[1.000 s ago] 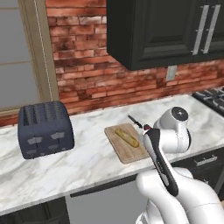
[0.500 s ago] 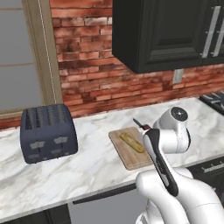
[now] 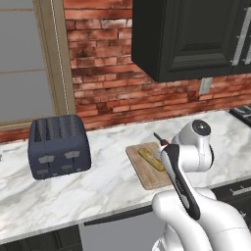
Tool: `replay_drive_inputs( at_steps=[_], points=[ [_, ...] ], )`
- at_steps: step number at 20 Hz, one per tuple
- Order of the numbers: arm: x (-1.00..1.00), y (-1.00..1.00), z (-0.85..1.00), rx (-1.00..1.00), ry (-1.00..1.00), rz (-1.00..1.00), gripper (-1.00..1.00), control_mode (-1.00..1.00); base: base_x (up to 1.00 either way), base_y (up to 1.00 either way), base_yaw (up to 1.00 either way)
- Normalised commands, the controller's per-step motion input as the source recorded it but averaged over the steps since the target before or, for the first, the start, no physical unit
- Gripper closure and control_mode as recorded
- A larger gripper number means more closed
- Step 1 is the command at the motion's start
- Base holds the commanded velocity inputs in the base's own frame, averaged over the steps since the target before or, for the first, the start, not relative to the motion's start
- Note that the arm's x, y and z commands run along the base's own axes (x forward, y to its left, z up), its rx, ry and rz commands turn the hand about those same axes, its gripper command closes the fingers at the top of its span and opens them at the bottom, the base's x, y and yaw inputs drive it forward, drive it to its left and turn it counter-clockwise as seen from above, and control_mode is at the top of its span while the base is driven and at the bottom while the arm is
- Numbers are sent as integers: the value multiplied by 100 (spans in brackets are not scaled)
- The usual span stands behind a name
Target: Retrieve the sausage and cheese from the fridge and place them on the cutting board on the counter.
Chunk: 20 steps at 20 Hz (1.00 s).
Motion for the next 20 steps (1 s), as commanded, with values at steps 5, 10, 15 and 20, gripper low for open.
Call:
replay_drive_inputs(
  at_steps=[5,10,15,20],
  points=[
    [0,0,0,0,0,0,100,100,0,0,0],
    [0,0,0,0,0,0,100,100,0,0,0],
    [0,0,0,0,0,0,100,-100,0,0,0],
    [0,0,0,0,0,0,100,-100,0,0,0]
  ],
)
